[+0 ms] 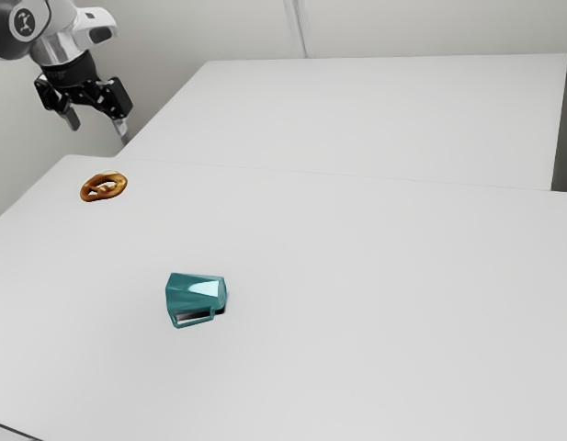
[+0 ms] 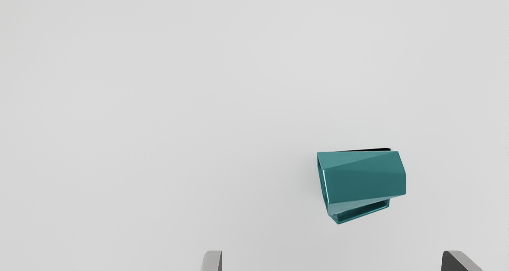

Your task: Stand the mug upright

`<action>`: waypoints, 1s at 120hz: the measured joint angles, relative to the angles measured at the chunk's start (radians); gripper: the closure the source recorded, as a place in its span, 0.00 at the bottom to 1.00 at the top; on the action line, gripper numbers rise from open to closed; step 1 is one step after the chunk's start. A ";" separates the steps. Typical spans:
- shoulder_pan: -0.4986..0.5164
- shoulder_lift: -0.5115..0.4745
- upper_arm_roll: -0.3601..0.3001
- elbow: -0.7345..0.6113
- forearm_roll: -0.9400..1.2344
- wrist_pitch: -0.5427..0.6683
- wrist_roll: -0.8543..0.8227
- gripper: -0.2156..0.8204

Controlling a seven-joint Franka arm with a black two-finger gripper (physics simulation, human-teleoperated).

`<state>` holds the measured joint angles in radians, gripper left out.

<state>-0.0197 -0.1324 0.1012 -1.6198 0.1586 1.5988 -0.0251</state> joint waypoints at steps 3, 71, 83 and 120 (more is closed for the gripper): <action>0.000 0.000 0.000 -0.001 -0.002 0.001 0.000 0.21; 0.141 0.047 0.022 -0.129 -0.183 0.047 -0.008 0.21; 0.202 0.078 0.023 -0.179 -0.303 0.049 -0.013 0.21; 0.340 0.221 0.047 -0.330 -0.629 0.035 -0.030 0.21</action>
<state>0.3199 0.0882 0.1486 -1.9500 -0.4701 1.6336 -0.0547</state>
